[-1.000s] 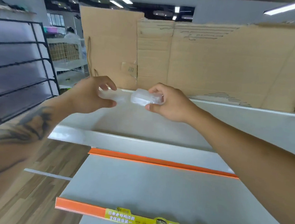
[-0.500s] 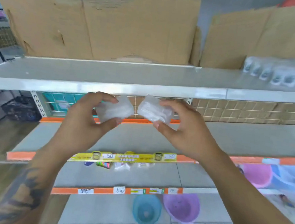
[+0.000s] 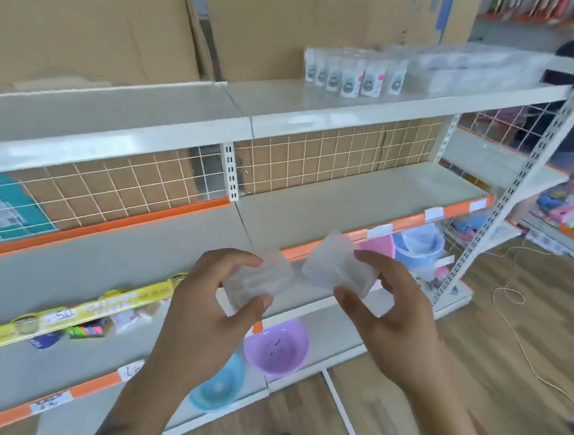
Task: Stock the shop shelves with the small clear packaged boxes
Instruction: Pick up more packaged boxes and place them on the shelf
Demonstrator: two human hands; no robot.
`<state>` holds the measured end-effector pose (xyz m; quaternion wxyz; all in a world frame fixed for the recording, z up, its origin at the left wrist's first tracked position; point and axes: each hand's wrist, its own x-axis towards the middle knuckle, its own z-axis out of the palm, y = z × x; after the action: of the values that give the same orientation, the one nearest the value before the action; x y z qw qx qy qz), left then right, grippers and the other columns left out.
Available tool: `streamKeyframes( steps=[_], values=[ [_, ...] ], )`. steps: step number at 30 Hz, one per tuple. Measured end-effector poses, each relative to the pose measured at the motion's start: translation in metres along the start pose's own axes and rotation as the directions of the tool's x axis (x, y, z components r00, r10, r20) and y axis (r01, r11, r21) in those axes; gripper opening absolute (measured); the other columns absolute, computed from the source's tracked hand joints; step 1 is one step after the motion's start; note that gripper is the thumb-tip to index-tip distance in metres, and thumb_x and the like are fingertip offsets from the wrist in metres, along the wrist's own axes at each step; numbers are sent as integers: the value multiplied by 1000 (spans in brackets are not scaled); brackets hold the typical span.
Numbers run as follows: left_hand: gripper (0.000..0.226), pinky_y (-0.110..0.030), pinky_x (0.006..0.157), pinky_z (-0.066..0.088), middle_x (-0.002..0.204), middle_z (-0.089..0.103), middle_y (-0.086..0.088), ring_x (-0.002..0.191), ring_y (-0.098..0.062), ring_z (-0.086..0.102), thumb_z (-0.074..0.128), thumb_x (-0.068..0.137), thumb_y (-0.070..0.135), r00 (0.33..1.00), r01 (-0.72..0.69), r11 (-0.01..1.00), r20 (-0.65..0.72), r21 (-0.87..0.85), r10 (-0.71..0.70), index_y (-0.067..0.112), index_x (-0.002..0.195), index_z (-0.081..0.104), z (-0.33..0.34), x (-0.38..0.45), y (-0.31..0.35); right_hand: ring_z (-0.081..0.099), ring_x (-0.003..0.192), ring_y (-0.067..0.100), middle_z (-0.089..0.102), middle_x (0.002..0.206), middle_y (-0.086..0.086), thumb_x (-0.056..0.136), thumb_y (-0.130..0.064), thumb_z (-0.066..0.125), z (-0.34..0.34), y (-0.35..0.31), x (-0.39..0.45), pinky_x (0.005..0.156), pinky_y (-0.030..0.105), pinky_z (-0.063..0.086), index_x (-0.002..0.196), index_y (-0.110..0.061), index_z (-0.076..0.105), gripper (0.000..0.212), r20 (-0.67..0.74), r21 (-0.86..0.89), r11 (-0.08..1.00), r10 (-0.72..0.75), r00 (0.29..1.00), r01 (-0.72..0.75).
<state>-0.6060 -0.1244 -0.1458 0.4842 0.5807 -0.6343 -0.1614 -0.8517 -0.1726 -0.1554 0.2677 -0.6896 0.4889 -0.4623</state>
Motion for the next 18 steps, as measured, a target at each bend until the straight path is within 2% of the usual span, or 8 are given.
streamKeyframes(
  steps=[7, 10, 14, 18],
  values=[
    [45, -11, 93, 42, 116, 63, 21, 112, -1, 60, 87, 78, 14, 984, -73, 995, 157, -65, 82, 35, 111, 65, 105, 69, 3, 55, 114, -9, 62, 121, -25, 84, -31, 81, -52, 57, 21, 90, 3, 37, 124, -39, 62, 45, -135, -122, 983, 123, 983, -140],
    [45, -9, 92, 40, 116, 64, 19, 111, -1, 60, 86, 78, 11, 977, -100, 989, 179, -104, 118, 34, 111, 65, 147, 105, 2, 55, 110, -13, 63, 119, -26, 82, -28, 83, -73, 77, 46, 86, 1, 37, 122, -39, 63, 46, -196, -161, 973, 133, 972, -166],
    [46, -12, 92, 43, 117, 63, 17, 111, -3, 61, 86, 78, 11, 969, -97, 984, 211, -151, 128, 34, 112, 65, 191, 148, 4, 57, 114, -4, 64, 119, -23, 82, -23, 84, -95, 100, 83, 89, 4, 37, 124, -34, 64, 47, -209, -204, 960, 148, 967, -191],
    [48, -12, 90, 44, 118, 63, 18, 115, -4, 60, 86, 77, 8, 964, -113, 976, 218, -187, 154, 33, 112, 65, 227, 194, 8, 58, 112, -3, 65, 116, -22, 81, -23, 84, -117, 124, 124, 88, 4, 37, 121, -37, 64, 47, -246, -198, 951, 184, 952, -235]
  ],
)
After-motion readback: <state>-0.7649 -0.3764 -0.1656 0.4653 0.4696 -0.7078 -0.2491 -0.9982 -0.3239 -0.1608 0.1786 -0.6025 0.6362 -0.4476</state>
